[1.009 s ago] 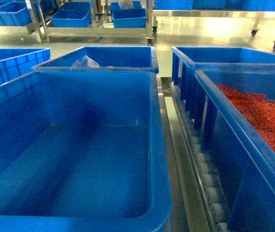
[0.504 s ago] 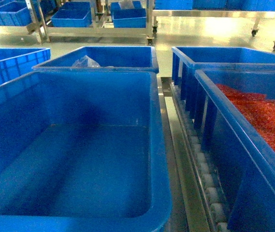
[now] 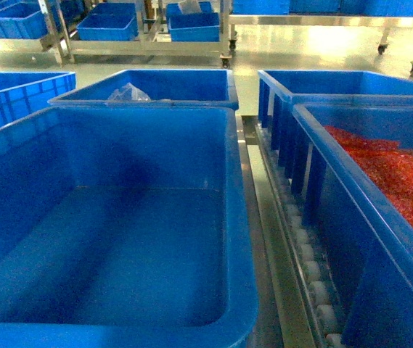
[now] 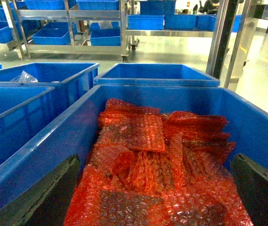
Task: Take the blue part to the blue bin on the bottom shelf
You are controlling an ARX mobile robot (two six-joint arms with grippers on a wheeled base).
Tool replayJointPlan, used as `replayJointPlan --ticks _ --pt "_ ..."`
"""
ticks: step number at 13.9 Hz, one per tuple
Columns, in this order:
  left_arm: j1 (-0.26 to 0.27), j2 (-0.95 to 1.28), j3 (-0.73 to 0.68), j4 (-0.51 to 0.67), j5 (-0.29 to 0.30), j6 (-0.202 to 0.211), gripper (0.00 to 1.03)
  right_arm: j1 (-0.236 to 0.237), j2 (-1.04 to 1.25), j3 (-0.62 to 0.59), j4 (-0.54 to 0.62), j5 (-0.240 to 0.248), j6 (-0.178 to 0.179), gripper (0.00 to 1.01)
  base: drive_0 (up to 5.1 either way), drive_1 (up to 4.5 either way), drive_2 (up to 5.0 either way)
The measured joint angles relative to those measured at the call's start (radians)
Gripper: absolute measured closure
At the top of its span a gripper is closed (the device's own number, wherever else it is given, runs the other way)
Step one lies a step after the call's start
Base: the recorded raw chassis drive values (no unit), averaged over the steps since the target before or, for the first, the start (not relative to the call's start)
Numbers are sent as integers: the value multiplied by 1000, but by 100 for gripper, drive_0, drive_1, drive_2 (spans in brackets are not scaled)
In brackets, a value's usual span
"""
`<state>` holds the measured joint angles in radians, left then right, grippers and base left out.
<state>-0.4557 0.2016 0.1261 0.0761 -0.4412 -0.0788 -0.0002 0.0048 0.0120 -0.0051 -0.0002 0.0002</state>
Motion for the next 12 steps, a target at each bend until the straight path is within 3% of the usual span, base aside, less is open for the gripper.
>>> replayJointPlan --ticks 12 --pt "0 0 0 0 0 0 60 0 0 0 0 0 0 3 0 0 0"
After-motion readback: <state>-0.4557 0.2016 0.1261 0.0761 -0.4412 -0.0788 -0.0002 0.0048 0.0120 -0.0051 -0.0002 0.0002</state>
